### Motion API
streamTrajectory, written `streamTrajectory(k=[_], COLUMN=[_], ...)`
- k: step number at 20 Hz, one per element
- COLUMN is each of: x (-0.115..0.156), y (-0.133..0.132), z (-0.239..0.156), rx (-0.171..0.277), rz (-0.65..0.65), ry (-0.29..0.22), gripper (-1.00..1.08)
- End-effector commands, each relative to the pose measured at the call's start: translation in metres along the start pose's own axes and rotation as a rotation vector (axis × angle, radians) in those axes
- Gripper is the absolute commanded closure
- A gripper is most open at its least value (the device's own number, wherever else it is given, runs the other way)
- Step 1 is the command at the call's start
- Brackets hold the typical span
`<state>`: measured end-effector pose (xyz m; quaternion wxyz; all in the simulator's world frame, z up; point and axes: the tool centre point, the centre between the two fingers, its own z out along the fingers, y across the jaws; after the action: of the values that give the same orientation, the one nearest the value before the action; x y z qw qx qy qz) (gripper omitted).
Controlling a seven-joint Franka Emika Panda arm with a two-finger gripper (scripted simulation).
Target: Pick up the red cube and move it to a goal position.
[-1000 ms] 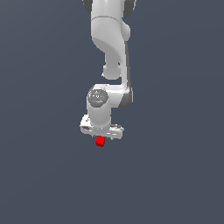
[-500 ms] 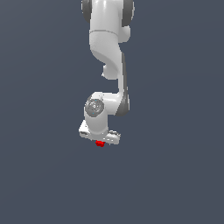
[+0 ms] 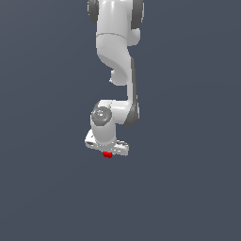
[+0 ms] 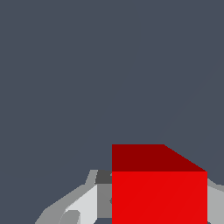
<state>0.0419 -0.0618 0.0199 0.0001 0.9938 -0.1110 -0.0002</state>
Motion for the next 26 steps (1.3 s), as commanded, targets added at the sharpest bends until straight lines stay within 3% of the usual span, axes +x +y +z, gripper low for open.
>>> streamTrajectory(k=[1,14,26], x=[0.0,-0.015,-0.059], y=[0.0,0.004,0.017], z=[0.0,-0.027,-0.109], rx=[0.0,0.0,0.001], rz=[0.0,0.0,0.0], ry=[0.0,0.0,0.0], gripper=[1.08,1.08,1.08])
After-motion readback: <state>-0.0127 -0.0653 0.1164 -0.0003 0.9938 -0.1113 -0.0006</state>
